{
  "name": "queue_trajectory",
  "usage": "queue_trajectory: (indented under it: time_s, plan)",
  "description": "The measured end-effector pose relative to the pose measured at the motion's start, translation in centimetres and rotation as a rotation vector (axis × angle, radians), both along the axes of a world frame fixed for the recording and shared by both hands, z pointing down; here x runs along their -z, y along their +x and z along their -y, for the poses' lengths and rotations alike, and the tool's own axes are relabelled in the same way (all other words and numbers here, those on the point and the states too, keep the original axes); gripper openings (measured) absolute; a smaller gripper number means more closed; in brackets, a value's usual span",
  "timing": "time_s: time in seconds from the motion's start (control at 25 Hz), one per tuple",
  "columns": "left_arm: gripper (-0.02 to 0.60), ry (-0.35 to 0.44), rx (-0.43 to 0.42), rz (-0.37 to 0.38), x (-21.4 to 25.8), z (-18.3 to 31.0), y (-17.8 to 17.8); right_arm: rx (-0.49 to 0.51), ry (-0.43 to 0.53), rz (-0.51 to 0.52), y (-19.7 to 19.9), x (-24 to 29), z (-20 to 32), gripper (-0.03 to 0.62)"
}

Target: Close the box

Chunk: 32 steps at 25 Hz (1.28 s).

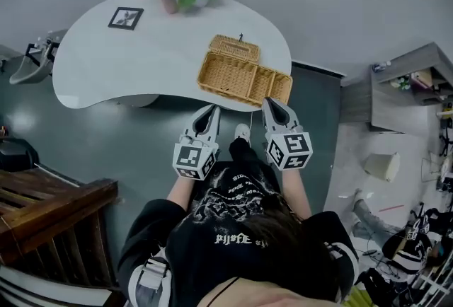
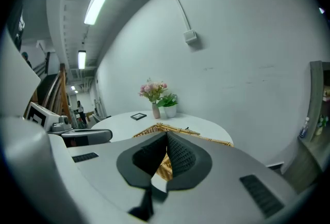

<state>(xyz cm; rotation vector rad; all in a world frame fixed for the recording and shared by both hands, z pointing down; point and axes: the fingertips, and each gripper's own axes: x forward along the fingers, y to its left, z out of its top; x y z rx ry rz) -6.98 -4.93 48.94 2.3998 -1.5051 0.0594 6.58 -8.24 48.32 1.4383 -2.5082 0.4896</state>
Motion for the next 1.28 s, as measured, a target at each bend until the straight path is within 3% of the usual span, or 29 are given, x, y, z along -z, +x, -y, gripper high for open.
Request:
queue_trajectory:
  time_s: [0.2, 0.76, 0.96, 1.28]
  plan:
    - [0.029, -0.008, 0.047, 0.021, 0.0, 3.1, 0.4, -0.014, -0.07, -0.04, 1.8, -0.7, 3.9, 0.025]
    - [0.029, 0.006, 0.213, 0.023, 1.1, 9.9, 2.4, 0.092, -0.156, 0.027, 4.6, -0.4, 14.3, 0.025]
    - [0.029, 0.01, 0.285, 0.036, 1.2, 10.6, 1.8, 0.123, -0.179, 0.043, 4.3, -0.7, 16.0, 0.025]
    - [0.029, 0.009, 0.32, 0.06, 1.4, 11.8, -0.2, 0.126, -0.234, 0.1, 2.9, -0.2, 19.6, 0.048]
